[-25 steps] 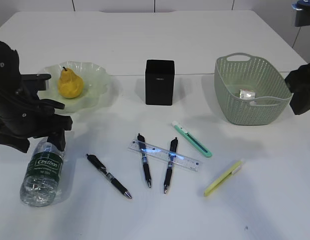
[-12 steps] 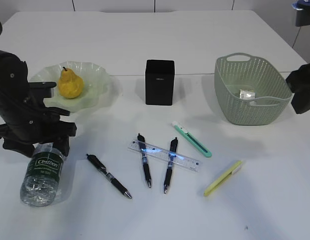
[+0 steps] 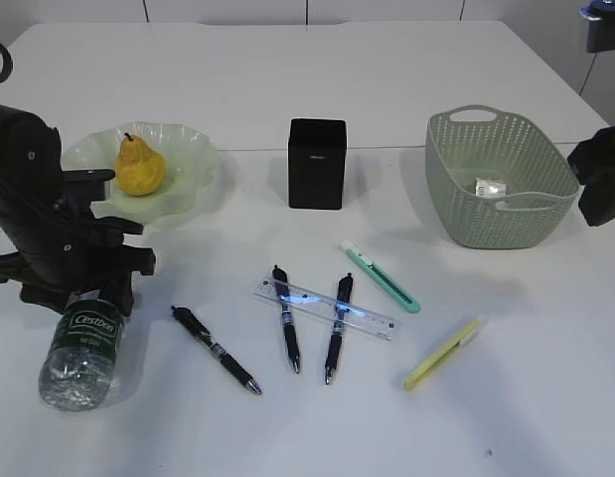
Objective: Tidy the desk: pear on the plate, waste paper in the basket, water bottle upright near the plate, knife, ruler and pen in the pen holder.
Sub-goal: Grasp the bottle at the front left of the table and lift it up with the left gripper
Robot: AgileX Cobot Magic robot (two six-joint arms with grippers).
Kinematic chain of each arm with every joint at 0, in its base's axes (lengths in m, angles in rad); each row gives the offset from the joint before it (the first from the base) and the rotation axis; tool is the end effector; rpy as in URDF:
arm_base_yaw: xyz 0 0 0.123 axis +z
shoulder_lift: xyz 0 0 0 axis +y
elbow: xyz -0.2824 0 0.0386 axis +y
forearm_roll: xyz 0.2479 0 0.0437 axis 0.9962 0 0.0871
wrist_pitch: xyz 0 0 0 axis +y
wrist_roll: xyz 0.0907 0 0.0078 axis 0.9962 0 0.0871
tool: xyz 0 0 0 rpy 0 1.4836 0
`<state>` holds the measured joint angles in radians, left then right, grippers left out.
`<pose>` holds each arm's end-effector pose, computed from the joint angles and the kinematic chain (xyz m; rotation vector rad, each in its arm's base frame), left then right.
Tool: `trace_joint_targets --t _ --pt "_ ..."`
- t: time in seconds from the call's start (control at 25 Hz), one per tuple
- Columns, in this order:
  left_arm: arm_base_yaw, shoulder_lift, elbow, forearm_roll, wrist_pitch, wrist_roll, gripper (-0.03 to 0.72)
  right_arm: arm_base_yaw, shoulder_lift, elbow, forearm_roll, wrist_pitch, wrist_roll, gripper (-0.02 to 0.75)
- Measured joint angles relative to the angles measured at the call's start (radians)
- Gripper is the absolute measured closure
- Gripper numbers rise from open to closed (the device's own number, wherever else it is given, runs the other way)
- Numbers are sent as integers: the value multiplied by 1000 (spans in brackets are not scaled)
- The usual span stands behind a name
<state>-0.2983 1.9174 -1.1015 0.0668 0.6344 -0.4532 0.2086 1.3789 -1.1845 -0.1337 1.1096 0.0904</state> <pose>0.3381 -0.1002 0.1359 -0.1542 2.9275 -0.0505 0.2637 0.0447 0.3179 -0.2164 2.7625 -0.1050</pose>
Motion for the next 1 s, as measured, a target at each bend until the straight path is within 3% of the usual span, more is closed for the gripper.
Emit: trace_joint_targets --t 0.16,0.8,1.0 --pt "0 0 -1 0 2 0 290 0 0 0 -2 0 0 347" --pt "0 1 -4 56 -34 0 297 0 0 0 -8 0 0 347" --pt "0 -52 6 107 -121 0 298 0 0 0 -8 0 0 347"
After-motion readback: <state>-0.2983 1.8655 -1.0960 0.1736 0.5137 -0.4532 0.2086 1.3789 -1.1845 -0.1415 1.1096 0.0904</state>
